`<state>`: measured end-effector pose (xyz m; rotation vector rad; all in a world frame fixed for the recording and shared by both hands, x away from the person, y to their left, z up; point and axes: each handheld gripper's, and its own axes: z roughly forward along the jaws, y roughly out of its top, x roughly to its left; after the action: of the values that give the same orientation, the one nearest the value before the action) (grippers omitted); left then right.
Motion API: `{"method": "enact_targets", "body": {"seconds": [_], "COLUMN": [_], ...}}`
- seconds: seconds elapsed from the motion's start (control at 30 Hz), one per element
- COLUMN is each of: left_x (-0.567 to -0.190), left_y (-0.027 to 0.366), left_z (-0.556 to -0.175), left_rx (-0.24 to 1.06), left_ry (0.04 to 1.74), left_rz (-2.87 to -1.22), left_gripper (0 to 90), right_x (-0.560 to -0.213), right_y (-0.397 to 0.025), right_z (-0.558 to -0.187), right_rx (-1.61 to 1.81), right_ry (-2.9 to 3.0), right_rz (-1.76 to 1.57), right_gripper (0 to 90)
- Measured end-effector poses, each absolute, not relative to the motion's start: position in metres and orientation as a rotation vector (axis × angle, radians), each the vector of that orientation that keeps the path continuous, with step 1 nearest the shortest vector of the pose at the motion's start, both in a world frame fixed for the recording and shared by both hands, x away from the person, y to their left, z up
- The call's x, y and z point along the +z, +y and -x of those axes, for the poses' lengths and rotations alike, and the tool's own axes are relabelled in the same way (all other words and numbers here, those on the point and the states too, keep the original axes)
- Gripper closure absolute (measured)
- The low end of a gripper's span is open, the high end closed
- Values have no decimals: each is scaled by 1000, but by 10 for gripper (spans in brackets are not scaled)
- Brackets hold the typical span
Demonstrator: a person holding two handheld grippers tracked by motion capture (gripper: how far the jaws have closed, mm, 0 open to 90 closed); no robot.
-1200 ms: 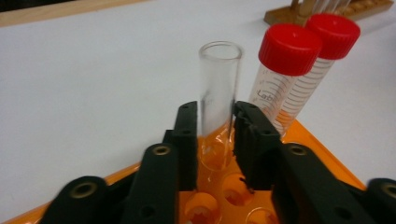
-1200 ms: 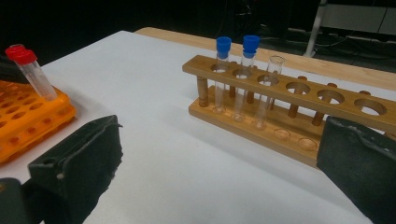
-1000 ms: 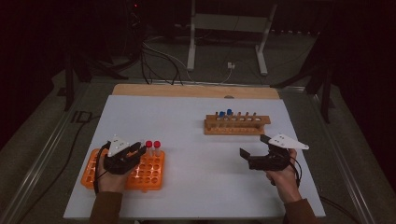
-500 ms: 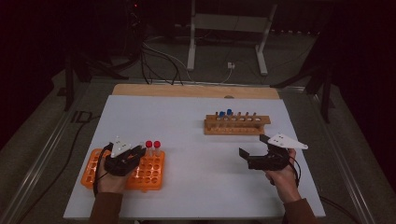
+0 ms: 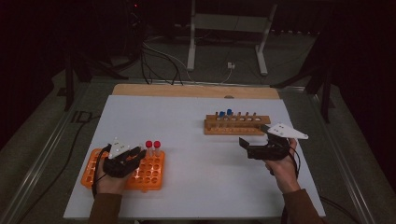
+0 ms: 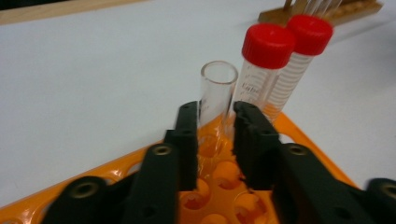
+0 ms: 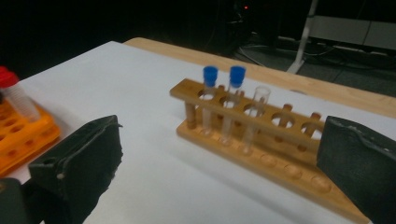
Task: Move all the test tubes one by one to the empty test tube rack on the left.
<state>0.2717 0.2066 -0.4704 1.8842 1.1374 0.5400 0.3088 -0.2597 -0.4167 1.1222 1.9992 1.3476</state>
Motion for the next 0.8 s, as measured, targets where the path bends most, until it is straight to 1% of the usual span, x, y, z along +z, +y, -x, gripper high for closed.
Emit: {"method": "enact_targets", "body": {"seconds": [0.07,0.17,0.33,0.37,0.43,0.5,0.53,0.63,0.7,0.8], "left_x": [-466,-460,-455,-454,-453,-451,-451,-450,-450,-450], "left_y": [209,214,219,219,219,219,219,218,216,218], "left_z": [-269,-265,-262,-262,-261,-261,-261,-260,-259,-261], "left_rx": [540,524,516,517,533,545,551,563,584,562], "left_ry": [1115,1085,1069,1071,1084,1102,1103,1096,1096,1097], "left_rz": [-1847,-1776,-1667,-1655,-1636,-1636,-1629,-1628,-1624,-1625], "left_gripper": [605,481,229,184,133,27,5,3,3,5], "right_x": [-414,-413,-415,-416,-418,-419,-419,-421,-422,-425], "right_y": [-259,-259,-257,-257,-255,-254,-253,-252,-251,-249], "right_z": [-315,-324,-340,-343,-350,-356,-359,-367,-371,-378], "right_rx": [1337,1321,1299,1290,1278,1268,1265,1254,1247,1238], "right_ry": [1995,1995,2004,2011,2017,2021,2021,2022,2021,2010], "right_rz": [-1131,-1149,-1175,-1180,-1189,-1201,-1204,-1212,-1220,-1222], "right_gripper": [2,17,62,66,98,126,137,173,212,292]}}
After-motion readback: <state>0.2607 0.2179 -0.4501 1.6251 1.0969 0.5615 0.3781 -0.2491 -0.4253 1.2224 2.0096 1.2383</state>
